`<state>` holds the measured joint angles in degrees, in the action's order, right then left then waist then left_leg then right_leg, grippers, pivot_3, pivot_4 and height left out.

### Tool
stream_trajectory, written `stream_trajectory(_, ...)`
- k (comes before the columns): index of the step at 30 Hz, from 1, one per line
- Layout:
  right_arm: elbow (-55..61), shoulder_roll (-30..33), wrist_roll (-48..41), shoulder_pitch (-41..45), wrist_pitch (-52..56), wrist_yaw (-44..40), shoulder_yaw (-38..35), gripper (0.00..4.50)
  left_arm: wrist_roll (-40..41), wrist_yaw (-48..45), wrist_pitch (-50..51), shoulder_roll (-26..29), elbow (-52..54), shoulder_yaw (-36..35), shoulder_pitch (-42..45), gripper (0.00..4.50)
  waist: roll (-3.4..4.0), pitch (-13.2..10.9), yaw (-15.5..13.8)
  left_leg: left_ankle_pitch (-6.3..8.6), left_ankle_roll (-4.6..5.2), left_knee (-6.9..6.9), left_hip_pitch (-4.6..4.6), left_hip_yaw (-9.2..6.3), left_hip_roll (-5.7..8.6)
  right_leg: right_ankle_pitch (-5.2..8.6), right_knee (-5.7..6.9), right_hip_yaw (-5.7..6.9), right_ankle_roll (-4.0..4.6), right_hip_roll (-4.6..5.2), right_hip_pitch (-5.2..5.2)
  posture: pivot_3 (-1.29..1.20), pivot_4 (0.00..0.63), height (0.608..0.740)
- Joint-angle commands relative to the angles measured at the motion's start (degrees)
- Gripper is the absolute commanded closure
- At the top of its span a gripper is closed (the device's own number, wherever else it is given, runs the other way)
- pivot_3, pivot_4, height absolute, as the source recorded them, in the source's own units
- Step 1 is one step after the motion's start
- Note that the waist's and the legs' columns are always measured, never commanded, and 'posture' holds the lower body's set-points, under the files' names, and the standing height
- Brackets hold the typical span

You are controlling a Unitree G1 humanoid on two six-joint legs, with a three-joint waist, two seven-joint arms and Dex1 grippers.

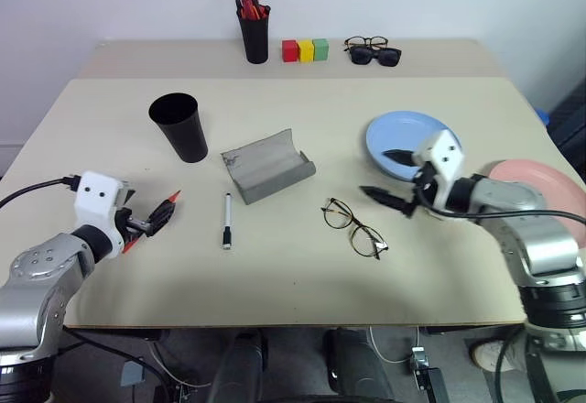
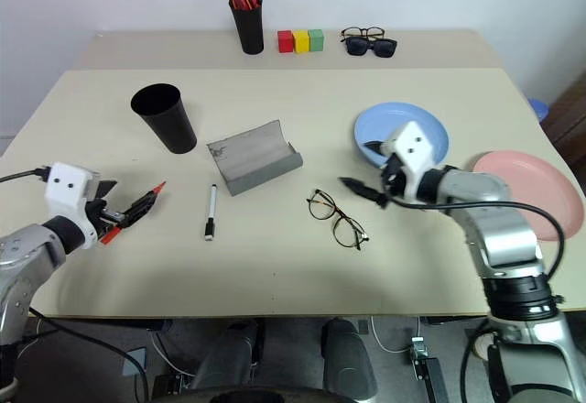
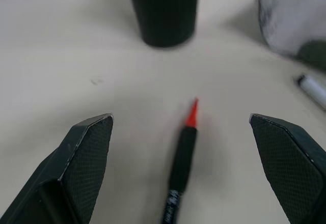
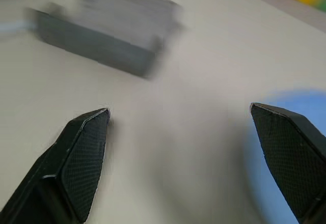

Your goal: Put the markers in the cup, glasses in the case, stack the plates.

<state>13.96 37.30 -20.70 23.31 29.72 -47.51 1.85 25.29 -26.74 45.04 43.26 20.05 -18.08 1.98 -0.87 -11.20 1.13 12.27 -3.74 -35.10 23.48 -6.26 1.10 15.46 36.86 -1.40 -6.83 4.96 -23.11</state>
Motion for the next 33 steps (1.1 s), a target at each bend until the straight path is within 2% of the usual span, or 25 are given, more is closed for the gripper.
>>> stream_trajectory(1,6.4,-3.0,-0.6,1.7,1.6,1.7,3.5,0.00,-1.1,0.3,7.0,2.9,-1.8,3.6,4.9,0.10,-0.01,0.0,-0.1,0.00,0.00,0.00,0.00,0.01,0.01,0.00,0.00,0.00,0.00,0.01,0.00,0.00,0.150,0.740)
stream_trajectory(5,9.7,-6.2,-0.1,0.8,3.3,4.1,6.8,0.00,-1.2,0.6,15.2,3.4,-8.6,7.6,14.0,0.10,-0.08,0.0,-0.4,0.00,0.00,-0.03,0.00,-0.01,0.05,0.00,0.01,0.01,-0.02,0.02,0.01,0.00,0.150,0.740)
stream_trajectory(8,11.4,-6.9,0.1,0.0,4.3,5.6,7.4,0.00,-1.8,-1.1,17.3,4.8,-11.0,9.9,16.4,0.10,-0.11,0.0,-0.1,0.00,-0.01,-0.02,0.01,-0.03,0.05,-0.01,0.03,0.03,-0.03,0.02,0.01,0.00,0.150,0.740)
stream_trajectory(9,11.9,-7.3,0.1,-0.1,4.7,6.2,7.6,0.00,-1.9,-1.4,17.3,5.0,-11.8,9.9,16.7,0.33,-0.11,0.0,0.1,0.00,-0.01,0.00,0.01,-0.03,0.06,-0.01,0.05,0.03,-0.03,0.03,-0.01,0.00,0.150,0.740)
stream_trajectory(11,12.6,-7.3,-0.1,-0.6,5.1,6.9,7.4,0.00,-2.4,-2.3,17.4,5.5,-13.4,11.3,17.8,0.91,-0.11,0.0,0.1,0.00,-0.01,0.03,0.00,-0.02,0.04,0.00,0.14,0.01,-0.02,0.02,-0.10,0.00,0.150,0.740)
stream_trajectory(18,13.7,-7.8,-0.3,-0.8,5.9,8.3,7.4,0.00,-4.0,-4.0,16.5,6.2,-16.0,13.5,19.2,4.46,-0.11,0.0,0.1,0.00,-0.01,-0.01,-0.01,0.00,0.04,0.00,0.22,0.00,-0.01,0.03,-0.11,0.00,0.150,0.740)
stream_trajectory(21,13.5,-8.2,-0.1,0.0,5.5,8.7,7.8,0.00,-5.9,-1.3,12.7,5.5,-18.8,11.1,20.3,4.46,-0.10,0.0,0.1,0.00,-0.01,0.00,-0.04,-0.01,0.03,0.00,0.23,0.00,0.00,0.03,-0.11,0.00,0.150,0.740)
stream_trajectory(24,12.2,-9.8,-0.2,1.7,4.3,8.6,8.1,0.00,-5.9,9.4,-0.9,-1.2,-23.2,-1.2,27.0,4.46,-0.17,-0.1,-0.2,-0.02,-0.02,-0.03,-0.04,-0.05,0.03,0.00,0.29,0.01,0.00,0.01,-0.11,0.00,0.150,0.740)
stream_trajectory(27,10.9,-11.7,0.1,3.3,3.4,8.5,9.0,0.00,-5.7,14.6,-10.2,-4.4,-24.1,-7.8,31.6,4.46,-0.47,-0.1,-0.2,-0.05,-0.09,-0.07,0.04,-0.14,0.02,-0.03,0.24,0.07,0.00,0.00,-0.13,0.00,0.150,0.740)
stream_trajectory(30,8.5,-14.2,0.8,5.4,1.8,8.9,9.8,0.00,-9.3,17.5,-21.6,-5.7,-24.1,-7.4,35.0,4.46,-0.47,-0.1,-0.2,-0.05,-0.10,-0.04,0.04,-0.04,0.08,-0.04,0.21,0.05,-0.02,0.10,-0.13,0.00,0.150,0.740)
stream_trajectory(33,3.4,-18.8,3.2,9.4,-1.4,11.2,10.9,0.00,-12.9,17.9,-31.4,-10.4,-28.7,-1.1,42.5,4.46,-0.47,-0.1,-0.7,-0.09,-0.17,-0.03,0.04,-0.07,0.09,-0.04,0.23,0.09,-0.02,0.08,-0.11,0.00,0.150,0.740)
